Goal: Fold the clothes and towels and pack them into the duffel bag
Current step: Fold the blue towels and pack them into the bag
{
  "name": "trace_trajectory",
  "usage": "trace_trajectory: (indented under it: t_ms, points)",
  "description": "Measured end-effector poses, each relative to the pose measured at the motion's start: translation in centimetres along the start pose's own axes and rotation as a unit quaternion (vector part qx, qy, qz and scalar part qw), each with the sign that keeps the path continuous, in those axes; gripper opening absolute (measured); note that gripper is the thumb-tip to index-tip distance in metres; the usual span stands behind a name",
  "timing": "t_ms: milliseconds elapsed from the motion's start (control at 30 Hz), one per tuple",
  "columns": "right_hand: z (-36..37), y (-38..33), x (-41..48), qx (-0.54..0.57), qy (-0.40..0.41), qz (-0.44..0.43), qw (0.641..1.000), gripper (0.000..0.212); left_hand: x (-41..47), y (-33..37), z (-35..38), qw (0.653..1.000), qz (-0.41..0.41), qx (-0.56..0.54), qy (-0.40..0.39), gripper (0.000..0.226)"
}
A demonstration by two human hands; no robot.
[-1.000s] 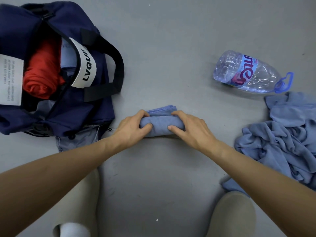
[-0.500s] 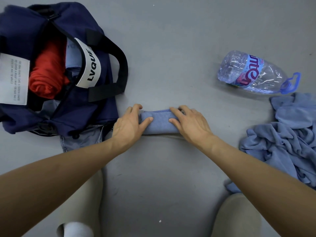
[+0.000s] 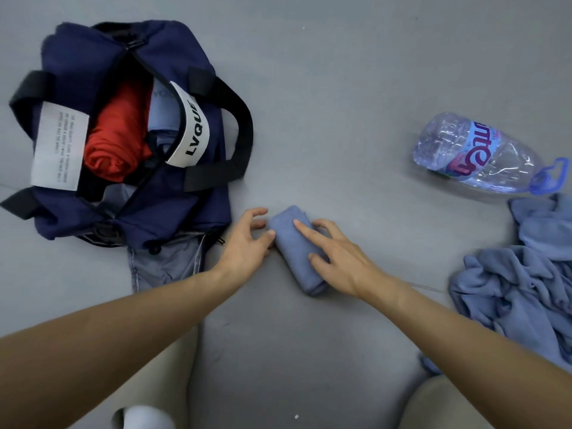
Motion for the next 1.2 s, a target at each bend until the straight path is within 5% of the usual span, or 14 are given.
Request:
trace_trajectory:
  t_ms: [200, 333, 500, 667, 867, 1067, 1200]
  points:
    - [-0.1, -2.7, 0.2, 0.359, 0.085, 0.085, 0.926, 0.064, -2.3, 0.5, 0.9, 0.994, 0.064, 0.036, -0.080, 0.048]
    - [-2.6, -5.9, 0.2, 0.433, 0.126, 0.057, 0.891, 0.062, -3.7, 4.6, -0.9, 0.994, 0.082, -0.028, -0.071, 0.049]
    - [-6.6, -11.8, 1.8, 0.346, 0.134, -0.036, 0.928, 0.066, -6.6, 9.9, -5.3, 0.984, 0.130, -0.086, -0.089, 0.054]
    - [-9.7, -18.5, 6.1, 0.260, 0.111, -0.135, 0.950, 0.066, -7.5, 14.1, -12.8, 0.971, 0.187, -0.147, -0.019, 0.052]
    - [-9.7, -21.7, 11.8, 0.146, 0.152, -0.083, 0.974, 0.045, -2.6, 15.3, -22.2, 0.956, 0.237, -0.117, 0.129, 0.048]
    - [-4.6, -21.8, 13.5, 0.011, -0.026, -0.041, 0.999, 0.065, 3.8, 10.5, -22.3, 0.981, 0.176, -0.003, 0.082, 0.037]
    - [-2.4, -21.4, 14.5, -0.026, -0.033, -0.017, 0.999, 0.066, 4.8, 7.7, -20.9, 0.986, 0.151, 0.029, 0.069, 0.036]
Point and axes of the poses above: each hand's wrist, its own x-axis towards the middle knuckle, its own z-axis out of the palm, y = z × x, the point moved 3 cm from there along x, towards the middle knuckle, and after that the axes turned 10 degrees about -z, right-handed, at the moved point
